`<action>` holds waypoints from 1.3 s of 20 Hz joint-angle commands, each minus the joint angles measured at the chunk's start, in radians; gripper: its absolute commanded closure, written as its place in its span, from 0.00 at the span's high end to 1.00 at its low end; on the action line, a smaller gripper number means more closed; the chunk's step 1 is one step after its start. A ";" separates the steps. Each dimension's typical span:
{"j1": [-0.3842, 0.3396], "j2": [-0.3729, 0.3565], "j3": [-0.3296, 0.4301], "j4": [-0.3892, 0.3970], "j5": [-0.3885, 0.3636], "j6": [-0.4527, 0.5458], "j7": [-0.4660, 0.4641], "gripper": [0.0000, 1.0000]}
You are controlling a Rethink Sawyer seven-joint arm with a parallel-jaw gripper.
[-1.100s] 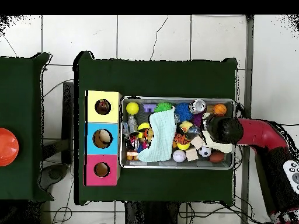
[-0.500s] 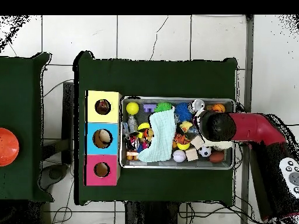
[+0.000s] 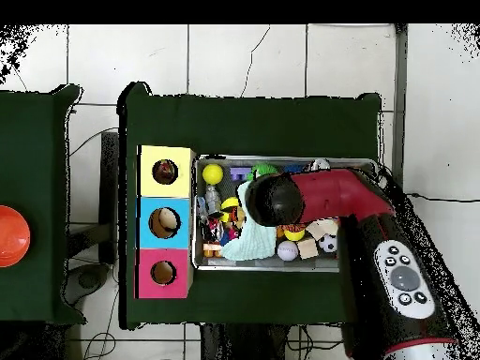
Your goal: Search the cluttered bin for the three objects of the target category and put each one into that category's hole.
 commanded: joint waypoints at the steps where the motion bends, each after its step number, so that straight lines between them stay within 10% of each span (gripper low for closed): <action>1: 0.061 0.050 -0.084 0.147 0.063 -0.093 0.333 0.00; 25: -0.001 0.276 -0.150 0.027 0.072 -0.270 0.173 0.00; 26: -0.001 0.276 -0.149 0.022 0.070 -0.258 0.168 1.00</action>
